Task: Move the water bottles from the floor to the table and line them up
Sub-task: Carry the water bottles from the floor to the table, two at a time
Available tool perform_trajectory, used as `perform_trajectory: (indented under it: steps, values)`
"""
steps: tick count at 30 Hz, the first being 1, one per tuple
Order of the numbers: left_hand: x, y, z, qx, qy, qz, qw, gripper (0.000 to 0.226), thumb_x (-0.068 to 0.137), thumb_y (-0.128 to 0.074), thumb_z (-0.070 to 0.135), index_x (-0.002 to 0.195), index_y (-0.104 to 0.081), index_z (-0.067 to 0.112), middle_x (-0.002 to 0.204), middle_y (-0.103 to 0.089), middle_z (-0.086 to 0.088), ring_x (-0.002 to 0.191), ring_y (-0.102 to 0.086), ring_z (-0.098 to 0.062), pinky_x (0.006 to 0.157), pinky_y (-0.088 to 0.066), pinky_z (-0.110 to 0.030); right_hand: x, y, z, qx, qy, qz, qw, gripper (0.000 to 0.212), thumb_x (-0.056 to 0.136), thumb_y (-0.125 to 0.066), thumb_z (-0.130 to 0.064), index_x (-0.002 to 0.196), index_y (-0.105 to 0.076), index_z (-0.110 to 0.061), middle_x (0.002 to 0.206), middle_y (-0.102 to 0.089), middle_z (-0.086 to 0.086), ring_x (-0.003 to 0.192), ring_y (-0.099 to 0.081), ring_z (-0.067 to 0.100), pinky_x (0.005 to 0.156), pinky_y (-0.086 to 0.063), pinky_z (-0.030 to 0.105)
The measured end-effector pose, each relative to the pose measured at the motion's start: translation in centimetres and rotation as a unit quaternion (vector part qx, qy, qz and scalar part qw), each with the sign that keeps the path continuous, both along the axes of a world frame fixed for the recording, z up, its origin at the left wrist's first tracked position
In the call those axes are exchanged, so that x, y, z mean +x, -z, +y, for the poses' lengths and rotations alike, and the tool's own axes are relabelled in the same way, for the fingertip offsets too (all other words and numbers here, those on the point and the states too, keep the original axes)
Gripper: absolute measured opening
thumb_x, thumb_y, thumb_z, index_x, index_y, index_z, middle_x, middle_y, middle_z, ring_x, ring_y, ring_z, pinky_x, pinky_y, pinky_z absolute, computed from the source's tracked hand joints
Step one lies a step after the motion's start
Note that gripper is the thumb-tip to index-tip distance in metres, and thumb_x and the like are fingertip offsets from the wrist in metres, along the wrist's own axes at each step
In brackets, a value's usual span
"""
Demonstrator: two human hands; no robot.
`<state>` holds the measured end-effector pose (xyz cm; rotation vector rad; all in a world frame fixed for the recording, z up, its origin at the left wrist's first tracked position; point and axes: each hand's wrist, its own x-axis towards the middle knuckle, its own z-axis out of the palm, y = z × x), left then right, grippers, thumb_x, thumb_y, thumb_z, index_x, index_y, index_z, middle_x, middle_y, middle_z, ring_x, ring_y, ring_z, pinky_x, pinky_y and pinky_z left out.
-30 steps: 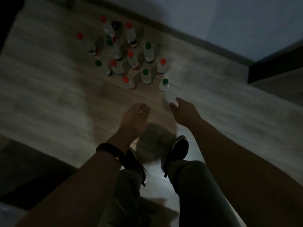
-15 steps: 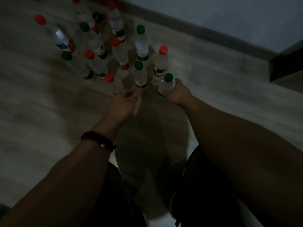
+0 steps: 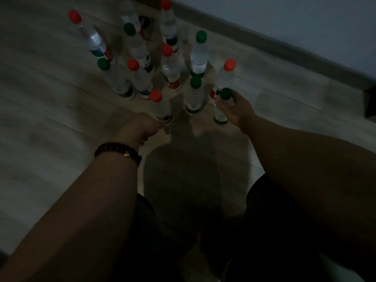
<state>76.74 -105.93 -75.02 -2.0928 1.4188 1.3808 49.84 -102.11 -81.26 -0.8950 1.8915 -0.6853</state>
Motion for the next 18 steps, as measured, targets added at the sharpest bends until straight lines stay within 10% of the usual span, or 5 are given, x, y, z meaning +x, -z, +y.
perform_trajectory:
  steps: [5,12,18]
  values:
    - [-0.1,1.0,-1.2,-0.122,0.078,-0.043,0.988,0.053,0.098,-0.058,0.052,0.12,-0.059,0.004,0.128,-0.058,-0.015,0.104,-0.059,-0.03,0.068,-0.039,-0.03,-0.4,0.7,-0.1,-0.028,-0.043,0.044,0.998,0.054,0.096,-0.062,-0.049,0.145,-0.05,-0.029,0.142,-0.058,0.001,0.122,-0.055,0.019,0.099,-0.043,0.035]
    - [-0.6,2.8,-2.6,-0.222,0.12,0.096,0.963,0.024,0.091,-0.072,0.019,0.107,-0.063,0.004,0.108,-0.065,-0.017,0.099,-0.062,-0.032,0.09,-0.054,-0.048,-1.5,0.2,-0.2,-0.028,-0.061,0.049,0.996,0.055,0.093,-0.069,-0.042,0.143,-0.055,-0.026,0.142,-0.059,0.003,0.129,-0.054,0.019,0.103,-0.042,0.037]
    - [-0.3,5.1,-3.4,-0.248,0.113,0.108,0.956,0.029,0.096,-0.067,0.026,0.112,-0.062,0.002,0.11,-0.065,-0.021,0.104,-0.061,-0.039,0.095,-0.049,-0.057,-1.2,-2.9,-1.0,-0.056,-0.031,-0.027,0.998,0.014,0.089,-0.074,-0.041,0.102,-0.067,-0.042,0.098,-0.065,-0.028,0.086,-0.06,-0.011,0.073,-0.043,0.014]
